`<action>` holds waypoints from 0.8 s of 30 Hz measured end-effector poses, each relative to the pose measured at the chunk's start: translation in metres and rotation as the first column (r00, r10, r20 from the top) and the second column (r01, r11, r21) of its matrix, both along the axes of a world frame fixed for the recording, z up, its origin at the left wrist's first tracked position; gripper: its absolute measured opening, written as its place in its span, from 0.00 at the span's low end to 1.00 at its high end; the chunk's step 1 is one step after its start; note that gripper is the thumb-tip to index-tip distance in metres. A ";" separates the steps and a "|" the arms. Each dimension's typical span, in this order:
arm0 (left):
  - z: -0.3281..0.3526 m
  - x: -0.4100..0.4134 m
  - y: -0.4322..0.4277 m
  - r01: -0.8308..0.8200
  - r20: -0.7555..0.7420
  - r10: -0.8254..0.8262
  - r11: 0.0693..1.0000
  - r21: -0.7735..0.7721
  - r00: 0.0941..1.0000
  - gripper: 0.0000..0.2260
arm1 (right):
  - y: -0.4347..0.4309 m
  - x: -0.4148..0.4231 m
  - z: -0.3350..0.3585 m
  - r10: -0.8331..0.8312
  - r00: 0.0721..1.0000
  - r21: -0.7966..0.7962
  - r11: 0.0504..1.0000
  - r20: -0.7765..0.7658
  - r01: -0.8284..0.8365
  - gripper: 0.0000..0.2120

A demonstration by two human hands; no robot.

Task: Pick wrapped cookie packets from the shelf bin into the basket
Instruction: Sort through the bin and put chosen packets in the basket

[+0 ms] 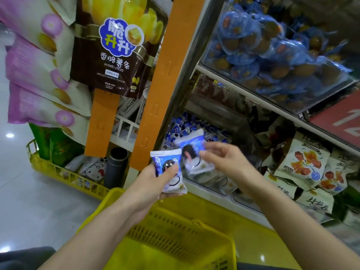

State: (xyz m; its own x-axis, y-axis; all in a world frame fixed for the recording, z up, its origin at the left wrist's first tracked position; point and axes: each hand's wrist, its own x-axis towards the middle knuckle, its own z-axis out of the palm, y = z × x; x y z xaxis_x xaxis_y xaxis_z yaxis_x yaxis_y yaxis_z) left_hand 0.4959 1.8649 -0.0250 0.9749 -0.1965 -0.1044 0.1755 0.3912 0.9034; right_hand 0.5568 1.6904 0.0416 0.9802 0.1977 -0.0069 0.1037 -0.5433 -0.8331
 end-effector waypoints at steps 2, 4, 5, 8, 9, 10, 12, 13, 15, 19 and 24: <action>-0.001 0.003 0.003 -0.035 -0.058 0.037 0.999 0.021 0.998 0.15 | -0.010 0.029 0.006 -0.180 0.975 0.031 0.984 0.134 0.177 0.05; 0.000 0.004 0.003 -0.047 -0.077 0.050 0.998 0.040 0.996 0.15 | -0.021 0.060 0.005 -0.366 0.906 0.053 0.930 0.212 0.364 0.14; 0.001 0.005 0.003 -0.051 -0.078 0.054 0.998 0.046 0.996 0.15 | -0.024 0.073 0.001 -0.422 0.877 0.034 0.904 0.228 0.426 0.17; 0.003 0.007 0.002 -0.059 -0.071 0.063 0.997 0.058 0.995 0.15 | -0.030 0.097 -0.017 -0.432 0.867 -0.105 0.878 0.248 0.467 0.19; 0.003 0.008 0.002 -0.060 -0.069 0.064 0.996 0.061 0.996 0.15 | -0.030 0.102 -0.023 -0.414 0.876 -0.155 0.875 0.247 0.458 0.20; 0.003 0.008 0.002 -0.061 -0.068 0.066 0.996 0.066 0.996 0.15 | -0.030 0.106 -0.027 -0.398 0.887 -0.199 0.873 0.235 0.445 0.21; 0.002 0.010 0.003 -0.067 -0.069 0.072 0.995 0.075 0.995 0.16 | -0.031 0.109 -0.034 -0.363 0.913 -0.273 0.873 0.187 0.404 0.21; 0.002 0.010 0.003 -0.070 -0.070 0.075 0.995 0.076 0.995 0.16 | -0.032 0.110 -0.036 -0.346 0.923 -0.312 0.869 0.170 0.384 0.20; 0.002 0.011 0.003 -0.074 -0.070 0.079 0.994 0.080 0.994 0.15 | -0.035 0.107 -0.038 -0.321 0.936 -0.388 0.851 0.148 0.353 0.19; 0.001 0.016 0.004 -0.074 -0.057 0.079 0.993 0.093 0.995 0.15 | -0.037 0.106 -0.031 -0.287 0.956 -0.528 0.802 0.069 0.279 0.16; 0.002 0.017 0.003 -0.067 -0.052 0.072 0.993 0.102 0.996 0.15 | -0.022 0.119 -0.032 -0.298 0.954 -0.417 0.870 -0.023 0.262 0.15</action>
